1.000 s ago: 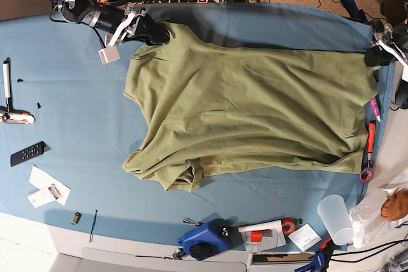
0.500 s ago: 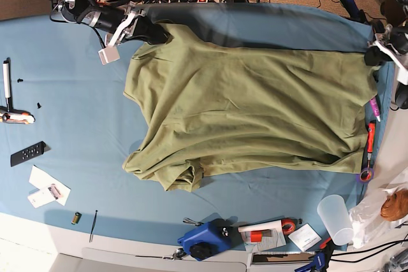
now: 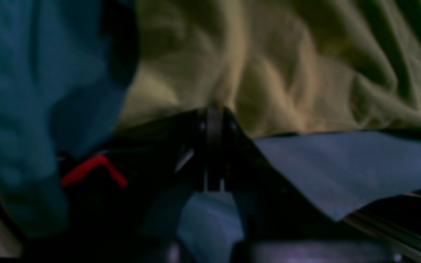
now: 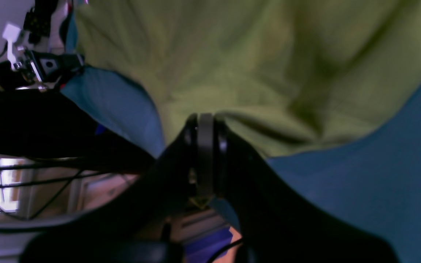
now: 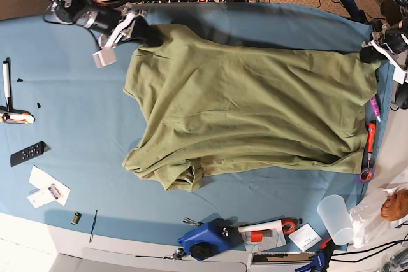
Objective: Layout the t-shirt on the table in an organized manner, then fold the t-shirt properly
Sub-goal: 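Hold the shirt ends with both grippers and stretch it taut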
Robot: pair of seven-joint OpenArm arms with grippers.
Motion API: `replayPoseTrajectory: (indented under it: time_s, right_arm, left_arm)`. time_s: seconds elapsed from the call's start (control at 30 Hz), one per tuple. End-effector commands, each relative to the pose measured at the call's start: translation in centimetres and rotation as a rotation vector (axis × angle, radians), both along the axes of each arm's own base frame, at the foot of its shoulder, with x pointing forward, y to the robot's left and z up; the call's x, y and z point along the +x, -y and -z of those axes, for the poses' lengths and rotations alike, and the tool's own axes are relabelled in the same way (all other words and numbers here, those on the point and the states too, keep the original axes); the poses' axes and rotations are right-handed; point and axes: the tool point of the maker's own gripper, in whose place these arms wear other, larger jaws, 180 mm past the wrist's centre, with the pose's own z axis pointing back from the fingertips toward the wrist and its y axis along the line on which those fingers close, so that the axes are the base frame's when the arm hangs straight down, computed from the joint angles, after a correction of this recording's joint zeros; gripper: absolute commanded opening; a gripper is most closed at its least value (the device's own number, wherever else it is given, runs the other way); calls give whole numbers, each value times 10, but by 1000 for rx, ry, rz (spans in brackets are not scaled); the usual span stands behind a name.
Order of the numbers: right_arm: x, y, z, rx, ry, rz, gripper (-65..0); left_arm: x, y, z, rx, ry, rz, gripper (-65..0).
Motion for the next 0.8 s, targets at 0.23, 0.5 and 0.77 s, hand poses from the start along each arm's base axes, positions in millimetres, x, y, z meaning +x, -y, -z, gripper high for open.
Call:
replayPoseTrajectory:
  time_s: [0.23,0.5,0.77]
  right_arm:
    - [-15,12,-7,-23,4,32,-650]
    - [-15,11,-7,-23,4,31,-650]
    - [-15,11,-7,-23,4,31,-650]
  left_arm:
    - [5,-6,-11,17,23,17,-650]
    - [17,-14,-32,84,98,86,-347]
    - [30,-44,-42,319,132,42,-347]
